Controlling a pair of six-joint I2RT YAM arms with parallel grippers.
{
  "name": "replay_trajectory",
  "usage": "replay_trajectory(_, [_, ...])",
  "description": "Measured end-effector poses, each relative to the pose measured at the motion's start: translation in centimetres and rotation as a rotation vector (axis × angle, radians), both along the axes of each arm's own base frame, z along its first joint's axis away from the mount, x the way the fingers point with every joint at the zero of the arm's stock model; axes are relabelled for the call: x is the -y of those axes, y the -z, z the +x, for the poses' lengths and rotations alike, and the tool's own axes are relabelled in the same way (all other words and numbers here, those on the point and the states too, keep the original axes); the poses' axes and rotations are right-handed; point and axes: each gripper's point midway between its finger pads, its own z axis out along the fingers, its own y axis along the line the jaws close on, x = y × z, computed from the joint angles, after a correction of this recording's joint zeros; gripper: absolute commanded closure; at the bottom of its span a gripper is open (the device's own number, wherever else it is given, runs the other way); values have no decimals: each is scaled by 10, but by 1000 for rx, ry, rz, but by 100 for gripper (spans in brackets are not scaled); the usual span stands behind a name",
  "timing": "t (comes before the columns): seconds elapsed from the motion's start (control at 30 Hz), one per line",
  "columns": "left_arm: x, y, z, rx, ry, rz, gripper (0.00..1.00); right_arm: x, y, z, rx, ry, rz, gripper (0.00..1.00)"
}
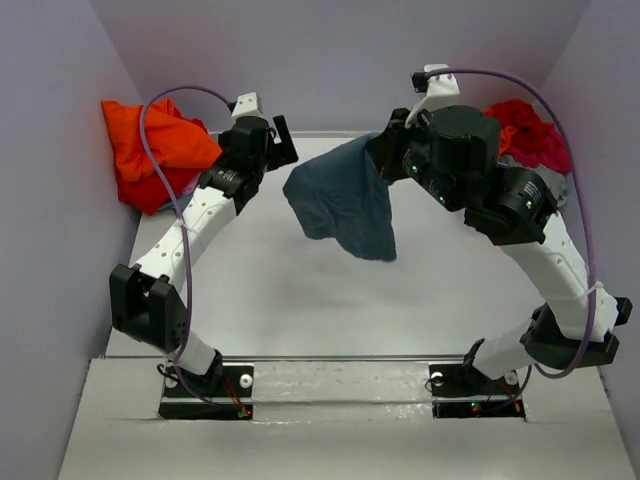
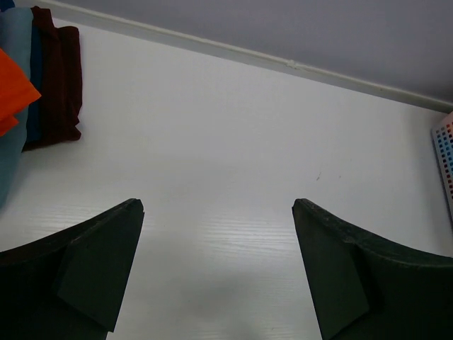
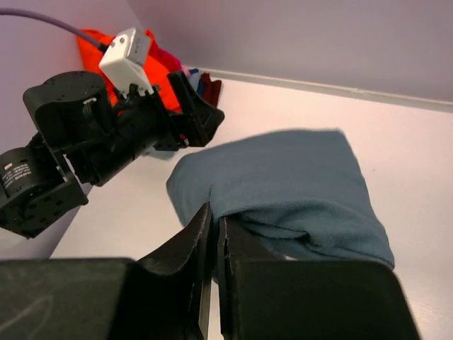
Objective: Fold and stack the t-shirts
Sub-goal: Move the tshirt to the center of the board
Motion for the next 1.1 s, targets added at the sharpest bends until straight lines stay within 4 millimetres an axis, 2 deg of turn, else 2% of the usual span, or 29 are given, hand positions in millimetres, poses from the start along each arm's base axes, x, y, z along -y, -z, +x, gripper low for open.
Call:
replay_trajectory(0.1, [0, 0, 0, 0, 0, -1, 1, 5, 6, 1, 12, 34, -34, 93])
replay_trajectory(0.17, [0, 0, 0, 0, -1, -2, 1, -3, 21, 11, -14, 61, -90, 93])
replay_trajectory(0.23, [0, 0, 0, 0, -1, -3, 1, -19, 43, 27, -48, 75, -148, 91])
replay_trajectory(0.27, [0, 0, 0, 0, -1, -3, 1, -25, 57, 34, -66, 89, -181, 84])
replay_trajectory(0.33, [0, 0, 0, 0, -1, -4, 1, -37, 100, 49, -125, 118, -281, 76])
replay_trajectory(0.37, [0, 0, 0, 0, -2, -4, 1, -41, 121, 55, -159, 125, -324, 61])
replay_trajectory(0.5, [0, 0, 0, 0, -2, -5, 1, -57, 205, 72, -299, 119, -451, 38])
replay_trajectory(0.53, [0, 0, 0, 0, -2, -4, 1, -59, 220, 73, -323, 114, -470, 29])
replay_trajectory(0.6, [0, 0, 0, 0, -3, -3, 1, -60, 255, 73, -390, 105, -506, 24])
replay_trajectory(0.67, [-1, 0, 0, 0, -9, 1, 1, -62, 277, 71, -432, 95, -521, 22])
replay_trajectory(0.73, [-2, 0, 0, 1, -12, 3, 1, -64, 283, 70, -444, 89, -520, 22])
replay_trajectory(0.9, [-2, 0, 0, 1, -13, 3, 1, -69, 284, 73, -445, 83, -488, 24])
replay_trajectory(0.97, [-3, -2, 0, 4, -13, 2, 1, -73, 292, 74, -455, 76, -476, 24])
replay_trajectory(1.03, [-3, -2, 0, 6, -15, 1, 1, -75, 309, 74, -480, 68, -486, 25])
replay_trajectory(1.07, [-3, -2, -1, 6, -15, 2, 1, -77, 327, 72, -513, 61, -507, 27])
replay_trajectory(1.1, [-3, -2, -1, 6, -15, 3, 1, -77, 334, 71, -525, 60, -515, 28])
